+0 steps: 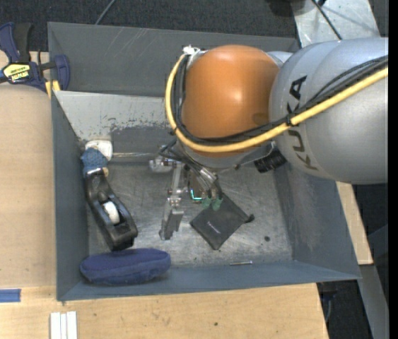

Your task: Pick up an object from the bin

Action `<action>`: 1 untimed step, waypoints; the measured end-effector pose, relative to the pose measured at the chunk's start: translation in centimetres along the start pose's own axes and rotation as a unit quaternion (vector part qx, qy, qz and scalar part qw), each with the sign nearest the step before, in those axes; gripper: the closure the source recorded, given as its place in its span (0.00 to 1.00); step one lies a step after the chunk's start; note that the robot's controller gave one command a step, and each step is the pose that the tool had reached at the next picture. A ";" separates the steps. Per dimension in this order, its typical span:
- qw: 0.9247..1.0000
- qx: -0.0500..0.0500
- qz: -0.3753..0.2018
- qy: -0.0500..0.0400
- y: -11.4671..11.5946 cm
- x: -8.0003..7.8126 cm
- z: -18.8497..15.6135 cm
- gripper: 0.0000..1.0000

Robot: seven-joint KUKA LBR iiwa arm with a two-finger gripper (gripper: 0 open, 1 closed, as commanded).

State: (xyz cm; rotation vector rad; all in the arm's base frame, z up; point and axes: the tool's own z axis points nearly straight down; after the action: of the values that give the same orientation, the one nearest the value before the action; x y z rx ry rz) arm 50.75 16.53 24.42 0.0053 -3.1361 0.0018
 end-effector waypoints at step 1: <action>0.999 -0.005 -0.049 -0.023 4.8 -1.2 14.6 0.00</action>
Offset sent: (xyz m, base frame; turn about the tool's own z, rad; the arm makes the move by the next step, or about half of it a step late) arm -0.0012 0.0478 -0.1546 -0.1025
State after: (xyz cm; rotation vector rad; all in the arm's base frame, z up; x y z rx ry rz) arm 51.82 21.35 9.83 0.1599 -3.1785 -0.0146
